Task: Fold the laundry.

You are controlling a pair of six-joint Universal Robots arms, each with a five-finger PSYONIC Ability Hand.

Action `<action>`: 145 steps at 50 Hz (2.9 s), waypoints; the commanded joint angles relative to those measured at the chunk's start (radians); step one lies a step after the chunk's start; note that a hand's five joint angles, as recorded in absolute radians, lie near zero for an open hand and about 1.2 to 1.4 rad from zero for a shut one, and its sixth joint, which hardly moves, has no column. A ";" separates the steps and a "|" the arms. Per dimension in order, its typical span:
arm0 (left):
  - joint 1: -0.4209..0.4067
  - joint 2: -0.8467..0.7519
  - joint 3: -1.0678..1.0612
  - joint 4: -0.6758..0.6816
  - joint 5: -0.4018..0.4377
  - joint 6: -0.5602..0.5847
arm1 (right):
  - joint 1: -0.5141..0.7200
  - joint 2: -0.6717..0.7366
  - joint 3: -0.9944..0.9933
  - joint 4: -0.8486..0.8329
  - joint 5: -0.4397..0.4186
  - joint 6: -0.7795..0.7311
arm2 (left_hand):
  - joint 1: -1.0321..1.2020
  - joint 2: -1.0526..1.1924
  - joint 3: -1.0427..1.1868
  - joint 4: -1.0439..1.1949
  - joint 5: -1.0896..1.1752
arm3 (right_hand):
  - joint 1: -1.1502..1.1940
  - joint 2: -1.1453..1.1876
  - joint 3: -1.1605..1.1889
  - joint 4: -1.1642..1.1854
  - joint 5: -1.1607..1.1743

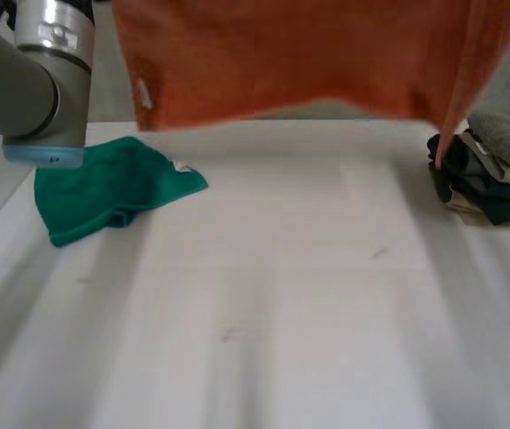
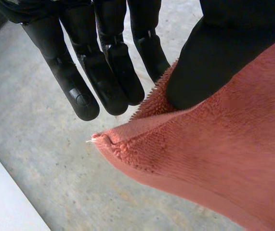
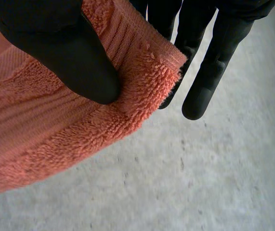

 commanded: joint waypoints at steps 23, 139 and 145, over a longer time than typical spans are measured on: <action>-0.009 0.047 -0.672 -0.094 0.057 -0.043 | -0.189 0.165 0.471 0.492 -0.292 -0.106 | 0.277 0.200 0.205 0.198 0.228 | -0.232 -0.301 -0.321 -0.330 -0.311; 0.103 0.061 -0.055 0.009 -0.001 0.020 | 0.082 0.055 -0.158 0.090 0.239 -0.130 | 0.277 0.200 0.205 0.198 0.228 | 0.295 0.226 0.206 0.197 0.216; 0.114 0.101 -0.190 -0.019 0.002 -0.026 | 0.086 0.050 -0.077 0.110 0.234 -0.095 | 0.277 0.200 0.205 0.198 0.228 | 0.295 0.226 0.206 0.197 0.216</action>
